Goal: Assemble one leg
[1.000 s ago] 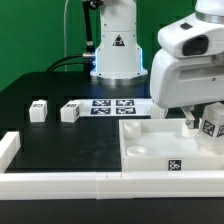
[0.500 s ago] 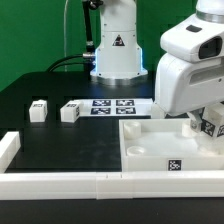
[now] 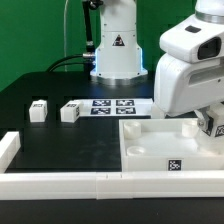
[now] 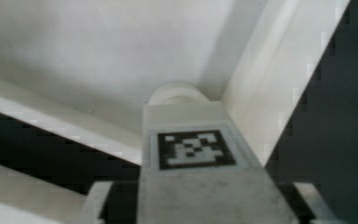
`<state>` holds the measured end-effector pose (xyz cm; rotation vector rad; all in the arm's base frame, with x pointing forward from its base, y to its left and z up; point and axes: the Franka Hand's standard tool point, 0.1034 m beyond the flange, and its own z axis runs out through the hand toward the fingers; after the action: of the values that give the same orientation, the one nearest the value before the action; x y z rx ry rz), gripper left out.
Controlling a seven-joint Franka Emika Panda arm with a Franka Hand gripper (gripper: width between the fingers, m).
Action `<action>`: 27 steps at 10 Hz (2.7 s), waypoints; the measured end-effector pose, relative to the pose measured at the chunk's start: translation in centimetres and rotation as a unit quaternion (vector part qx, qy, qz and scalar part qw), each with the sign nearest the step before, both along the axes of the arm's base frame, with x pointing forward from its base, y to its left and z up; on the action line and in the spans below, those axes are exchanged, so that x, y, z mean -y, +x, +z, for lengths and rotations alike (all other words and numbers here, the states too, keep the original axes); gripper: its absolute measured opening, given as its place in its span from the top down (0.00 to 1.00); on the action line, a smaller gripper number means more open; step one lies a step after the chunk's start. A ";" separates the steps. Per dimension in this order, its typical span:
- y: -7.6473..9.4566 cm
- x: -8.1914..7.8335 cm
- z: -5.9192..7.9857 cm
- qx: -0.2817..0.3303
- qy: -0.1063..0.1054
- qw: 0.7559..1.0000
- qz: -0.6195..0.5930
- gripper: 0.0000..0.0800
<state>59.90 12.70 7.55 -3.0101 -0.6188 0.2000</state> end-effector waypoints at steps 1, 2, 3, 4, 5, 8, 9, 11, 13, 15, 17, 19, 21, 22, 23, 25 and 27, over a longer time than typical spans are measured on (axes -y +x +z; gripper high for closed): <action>0.0 0.1 0.0 0.000 0.000 1.000 -0.005 0.63; 0.2 0.5 0.0 0.000 0.000 0.998 -0.069 0.63; 0.2 0.7 0.0 -0.004 -0.012 0.988 -0.151 0.63; 0.3 0.7 -0.1 -0.005 -0.019 0.978 -0.206 0.63; 0.3 0.8 -0.1 -0.007 -0.025 0.969 -0.246 0.63; 0.2 0.6 -0.1 -0.017 -0.048 0.899 -0.435 0.63; 0.2 0.4 -0.1 -0.020 -0.056 0.872 -0.486 0.63; 0.1 0.3 -0.2 -0.028 -0.069 0.802 -0.592 0.63; 0.2 0.2 -0.2 -0.036 -0.075 0.746 -0.661 0.63; 0.1 0.1 -0.2 -0.041 -0.078 0.717 -0.692 0.63; 0.1 0.1 -0.2 -0.039 -0.073 0.743 -0.664 0.36; 0.1 0.1 -0.2 -0.035 -0.066 0.781 -0.620 0.24; -0.2 -0.4 -0.1 -0.023 -0.046 0.846 -0.530 0.19; -0.4 -0.5 -0.1 -0.018 -0.036 0.886 -0.462 0.19; -0.3 -0.4 -0.1 -0.012 -0.025 0.919 -0.392 0.19; -0.3 -0.5 -0.1 -0.003 -0.011 0.959 -0.282 0.19; -0.2 -0.5 0.0 0.006 0.001 0.986 -0.167 0.19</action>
Offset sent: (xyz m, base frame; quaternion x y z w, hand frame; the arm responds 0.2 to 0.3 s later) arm -0.0032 -0.0080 0.0020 -0.0166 0.0240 0.3209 0.9467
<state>59.67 13.25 7.52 -3.0531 -0.1084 0.1622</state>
